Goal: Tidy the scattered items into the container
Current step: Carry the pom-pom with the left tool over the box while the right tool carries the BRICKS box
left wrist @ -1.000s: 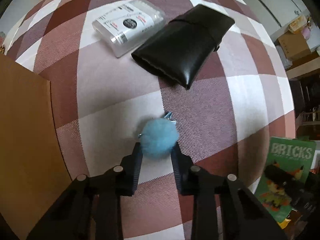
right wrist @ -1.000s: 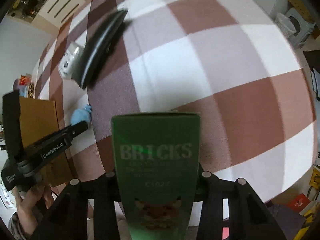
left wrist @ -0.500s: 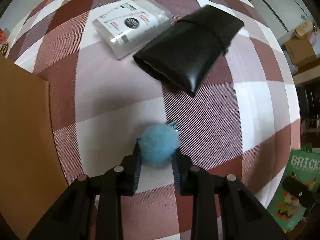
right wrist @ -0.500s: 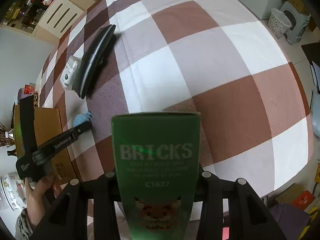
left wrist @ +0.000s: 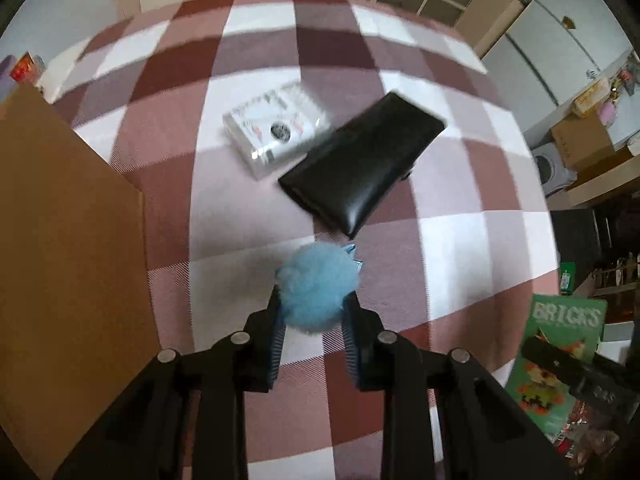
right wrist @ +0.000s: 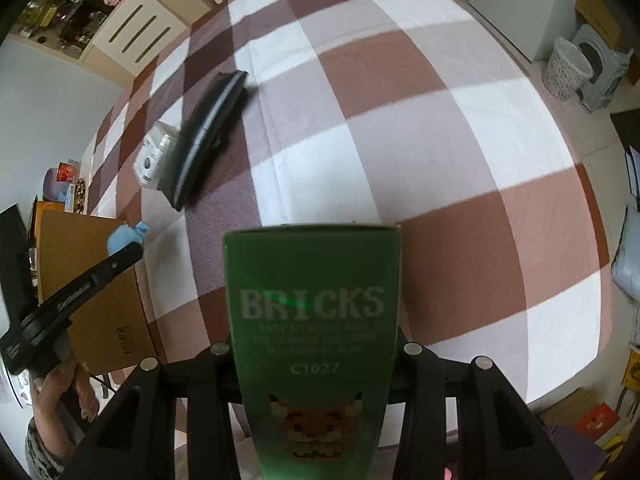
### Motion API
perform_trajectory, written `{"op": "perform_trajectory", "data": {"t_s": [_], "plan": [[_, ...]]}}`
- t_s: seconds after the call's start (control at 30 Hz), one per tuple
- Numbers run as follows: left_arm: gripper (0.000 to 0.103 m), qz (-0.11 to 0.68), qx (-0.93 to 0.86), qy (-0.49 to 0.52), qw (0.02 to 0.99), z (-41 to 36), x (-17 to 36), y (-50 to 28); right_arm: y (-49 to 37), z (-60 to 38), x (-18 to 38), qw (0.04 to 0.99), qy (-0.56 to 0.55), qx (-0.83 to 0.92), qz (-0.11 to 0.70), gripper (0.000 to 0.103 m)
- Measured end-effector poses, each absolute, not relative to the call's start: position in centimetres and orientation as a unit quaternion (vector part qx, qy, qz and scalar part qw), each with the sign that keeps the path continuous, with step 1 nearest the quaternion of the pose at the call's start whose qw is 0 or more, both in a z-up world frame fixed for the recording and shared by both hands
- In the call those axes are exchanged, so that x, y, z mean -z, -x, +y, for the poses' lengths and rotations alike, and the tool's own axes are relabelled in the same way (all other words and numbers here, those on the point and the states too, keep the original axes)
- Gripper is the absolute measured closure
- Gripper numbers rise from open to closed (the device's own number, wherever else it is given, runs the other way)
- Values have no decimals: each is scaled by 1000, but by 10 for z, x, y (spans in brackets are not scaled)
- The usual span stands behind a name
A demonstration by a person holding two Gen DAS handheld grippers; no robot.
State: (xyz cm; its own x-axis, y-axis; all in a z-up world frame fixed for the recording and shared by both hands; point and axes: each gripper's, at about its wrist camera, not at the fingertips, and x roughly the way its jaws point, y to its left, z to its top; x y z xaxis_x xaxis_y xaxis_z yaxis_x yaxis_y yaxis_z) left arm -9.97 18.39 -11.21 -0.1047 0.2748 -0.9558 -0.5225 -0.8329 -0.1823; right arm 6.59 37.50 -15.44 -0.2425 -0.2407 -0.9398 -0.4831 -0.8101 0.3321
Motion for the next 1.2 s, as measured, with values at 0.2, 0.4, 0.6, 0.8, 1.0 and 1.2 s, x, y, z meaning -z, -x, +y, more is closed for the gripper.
{"op": "perform_trajectory", "data": {"t_s": [0.2, 0.4, 0.6, 0.8, 1.0, 1.2], "plan": [[77, 93, -749, 589, 289, 160, 62, 90, -46, 367, 128, 60, 601, -751, 268, 60], [77, 71, -753, 585, 294, 135, 27, 83, -23, 346, 104, 32, 594, -769, 236, 59], [77, 46, -769, 573, 281, 103, -4, 83, 0, 317, 81, -1, 587, -783, 204, 59], [77, 12, -786, 557, 267, 66, -33, 86, 24, 279, 58, -37, 578, -797, 173, 59], [77, -8, -808, 537, 241, 26, -57, 91, 45, 235, 39, -78, 571, -805, 145, 59], [77, -37, -818, 534, 210, -14, -62, 96, 59, 193, 24, -114, 567, -808, 114, 59]]}}
